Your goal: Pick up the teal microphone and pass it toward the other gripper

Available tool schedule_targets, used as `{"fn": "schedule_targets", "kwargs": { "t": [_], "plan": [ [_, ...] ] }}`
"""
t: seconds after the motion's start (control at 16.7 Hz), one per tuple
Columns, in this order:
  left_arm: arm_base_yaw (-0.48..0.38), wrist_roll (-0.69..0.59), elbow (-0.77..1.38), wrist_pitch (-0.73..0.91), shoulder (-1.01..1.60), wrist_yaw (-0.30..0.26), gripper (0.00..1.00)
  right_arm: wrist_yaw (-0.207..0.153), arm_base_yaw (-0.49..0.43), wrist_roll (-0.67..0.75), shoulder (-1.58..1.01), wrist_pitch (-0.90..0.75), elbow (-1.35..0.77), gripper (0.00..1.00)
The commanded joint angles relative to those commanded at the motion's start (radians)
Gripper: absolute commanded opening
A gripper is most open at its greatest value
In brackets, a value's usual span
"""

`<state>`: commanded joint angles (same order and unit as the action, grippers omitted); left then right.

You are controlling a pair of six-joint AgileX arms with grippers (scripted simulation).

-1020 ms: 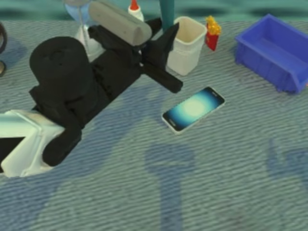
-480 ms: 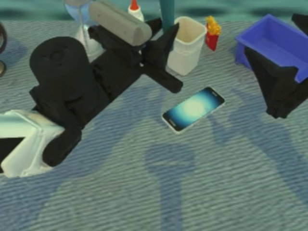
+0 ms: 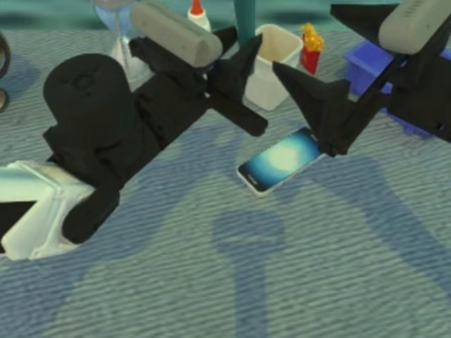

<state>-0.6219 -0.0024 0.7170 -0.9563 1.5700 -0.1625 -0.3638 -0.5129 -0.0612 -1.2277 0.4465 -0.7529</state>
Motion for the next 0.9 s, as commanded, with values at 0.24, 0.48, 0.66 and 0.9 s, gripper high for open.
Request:
{"fn": "schedule_targets", "kwargs": {
  "t": [0.24, 0.48, 0.66, 0.9],
  "plan": [
    [0.0, 0.0, 0.0, 0.0, 0.0, 0.0, 0.0, 0.002, 0.003, 0.001, 0.0, -0.001, 0.001, 1.0],
    [0.0, 0.0, 0.0, 0.0, 0.0, 0.0, 0.0, 0.033, -0.031, 0.002, -0.116, 0.025, -0.097, 1.0],
    [0.0, 0.0, 0.0, 0.0, 0.0, 0.0, 0.0, 0.072, -0.067, 0.003, -0.27, 0.053, -0.212, 1.0],
    [0.0, 0.0, 0.0, 0.0, 0.0, 0.0, 0.0, 0.106, -0.101, 0.004, -0.384, 0.074, -0.309, 1.0]
  ]
}}
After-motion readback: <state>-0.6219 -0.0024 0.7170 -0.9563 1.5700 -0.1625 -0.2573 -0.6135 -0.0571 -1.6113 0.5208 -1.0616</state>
